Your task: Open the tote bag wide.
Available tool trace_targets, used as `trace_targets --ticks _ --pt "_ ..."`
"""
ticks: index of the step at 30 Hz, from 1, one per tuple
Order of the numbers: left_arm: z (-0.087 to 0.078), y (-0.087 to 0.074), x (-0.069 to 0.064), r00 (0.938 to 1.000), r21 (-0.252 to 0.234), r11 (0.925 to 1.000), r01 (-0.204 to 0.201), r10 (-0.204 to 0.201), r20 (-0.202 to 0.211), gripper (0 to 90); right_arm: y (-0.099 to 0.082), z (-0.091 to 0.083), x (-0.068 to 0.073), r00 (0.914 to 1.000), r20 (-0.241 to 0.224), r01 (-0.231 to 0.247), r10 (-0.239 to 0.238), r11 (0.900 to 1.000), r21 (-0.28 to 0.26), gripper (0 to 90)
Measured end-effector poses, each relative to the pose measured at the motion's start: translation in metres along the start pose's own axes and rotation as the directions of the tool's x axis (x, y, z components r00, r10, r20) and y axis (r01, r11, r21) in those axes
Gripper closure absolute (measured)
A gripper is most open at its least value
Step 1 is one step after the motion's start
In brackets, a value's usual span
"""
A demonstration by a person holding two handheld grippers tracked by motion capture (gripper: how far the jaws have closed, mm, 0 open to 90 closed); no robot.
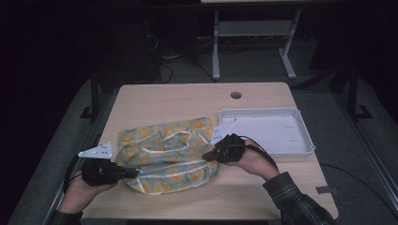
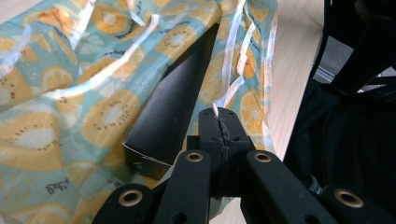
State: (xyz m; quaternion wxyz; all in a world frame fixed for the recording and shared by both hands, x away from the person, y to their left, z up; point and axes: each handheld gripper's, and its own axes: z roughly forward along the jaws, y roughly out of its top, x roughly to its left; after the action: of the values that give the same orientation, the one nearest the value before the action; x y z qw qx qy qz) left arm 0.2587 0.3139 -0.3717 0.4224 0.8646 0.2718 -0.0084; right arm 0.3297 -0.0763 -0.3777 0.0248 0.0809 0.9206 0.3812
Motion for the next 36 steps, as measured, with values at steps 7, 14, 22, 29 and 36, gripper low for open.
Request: trace_targets --ticks 7,14,22,29,36 --pt "0.002 -0.005 -0.006 0.9999 0.008 1.0 0.0 0.0 0.014 89.7 -0.004 0.0 0.012 0.9997 -0.022 0.006 -0.006 0.9999 0.008 89.7" --pt "0.006 -0.011 -0.011 0.9995 0.028 0.9996 0.0 0.0 0.032 89.6 -0.009 0.002 0.026 0.9991 -0.039 0.017 -0.016 0.9995 0.027 89.6" --pt "0.012 -0.019 -0.015 0.9985 0.063 0.998 0.003 -0.007 0.054 89.6 -0.017 0.007 0.038 0.9978 -0.065 0.015 -0.011 0.9982 0.057 89.6" --pt "0.022 -0.026 -0.018 0.9979 0.119 0.9929 -0.001 -0.007 0.064 89.5 -0.027 0.019 0.047 0.9965 -0.083 0.023 -0.014 0.995 0.098 89.5" --pt "0.04 -0.033 -0.017 0.9985 0.206 0.9787 -0.001 -0.01 0.054 89.5 -0.033 0.035 0.05 0.995 -0.099 0.029 -0.013 0.987 0.158 89.5"
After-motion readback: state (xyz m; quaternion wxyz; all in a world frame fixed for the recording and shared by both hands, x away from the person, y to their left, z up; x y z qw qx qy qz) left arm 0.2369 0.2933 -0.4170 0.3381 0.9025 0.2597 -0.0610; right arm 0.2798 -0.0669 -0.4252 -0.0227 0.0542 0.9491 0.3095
